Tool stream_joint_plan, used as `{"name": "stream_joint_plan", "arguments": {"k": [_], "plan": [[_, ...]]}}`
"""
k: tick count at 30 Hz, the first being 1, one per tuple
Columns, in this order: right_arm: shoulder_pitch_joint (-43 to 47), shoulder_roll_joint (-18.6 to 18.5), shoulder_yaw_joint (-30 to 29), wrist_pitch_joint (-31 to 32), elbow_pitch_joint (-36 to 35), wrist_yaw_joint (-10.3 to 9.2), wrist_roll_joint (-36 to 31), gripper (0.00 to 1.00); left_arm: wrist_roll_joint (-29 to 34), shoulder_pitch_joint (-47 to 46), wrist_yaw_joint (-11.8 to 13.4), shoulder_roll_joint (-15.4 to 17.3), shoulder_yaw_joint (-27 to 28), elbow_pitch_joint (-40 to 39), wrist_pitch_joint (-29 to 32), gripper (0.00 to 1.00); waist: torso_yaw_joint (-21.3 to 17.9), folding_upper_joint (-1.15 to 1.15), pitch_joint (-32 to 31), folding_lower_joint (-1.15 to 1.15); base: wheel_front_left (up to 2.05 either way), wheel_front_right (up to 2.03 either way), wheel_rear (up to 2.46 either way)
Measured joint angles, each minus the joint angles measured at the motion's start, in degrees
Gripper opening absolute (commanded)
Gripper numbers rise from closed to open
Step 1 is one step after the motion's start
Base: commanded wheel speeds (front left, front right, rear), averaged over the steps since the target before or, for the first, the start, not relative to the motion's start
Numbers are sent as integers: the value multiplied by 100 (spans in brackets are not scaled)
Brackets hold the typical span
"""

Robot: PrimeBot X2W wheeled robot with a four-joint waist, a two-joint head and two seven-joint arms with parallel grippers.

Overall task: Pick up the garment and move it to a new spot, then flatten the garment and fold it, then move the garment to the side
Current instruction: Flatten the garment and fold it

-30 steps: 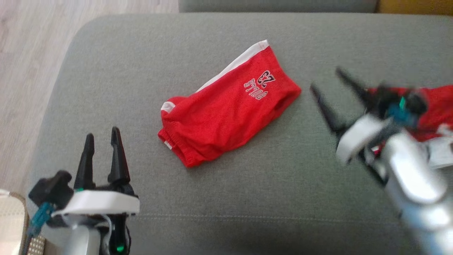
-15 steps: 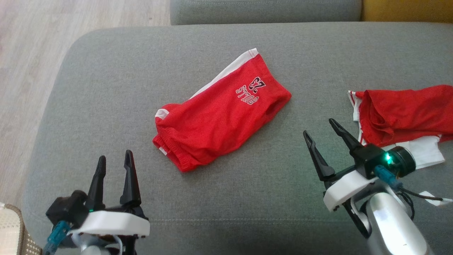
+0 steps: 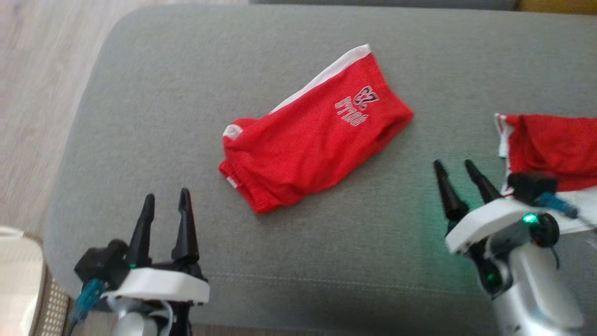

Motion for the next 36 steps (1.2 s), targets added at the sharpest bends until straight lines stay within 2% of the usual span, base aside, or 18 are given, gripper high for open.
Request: {"name": "stream_joint_plan", "arguments": {"k": [3,8,17,25,36], "plan": [[-366,0,-303,303,416,-1,1060,100,-5,-162,-1,-3,-157,2,0,100,193,0,155,0,0,0,0],[-1043,-3,-635,638,1149,-1,2407,100,-67,-344,-3,0,-422,15,0,100,599,0,413,0,0,0,0],[-1789,-58,-995,878,1874,-7,3715,100,-157,-391,7,0,-566,36,0,100,1304,0,742,0,0,0,0],[-2023,-116,-967,831,2045,-7,4094,100,-157,-395,5,0,-597,35,0,100,1434,0,902,0,0,0,0],[-2657,-13,-1092,213,3267,1,3082,100,-157,-509,16,-2,-638,19,0,100,1318,0,858,0,0,0,0]]}}
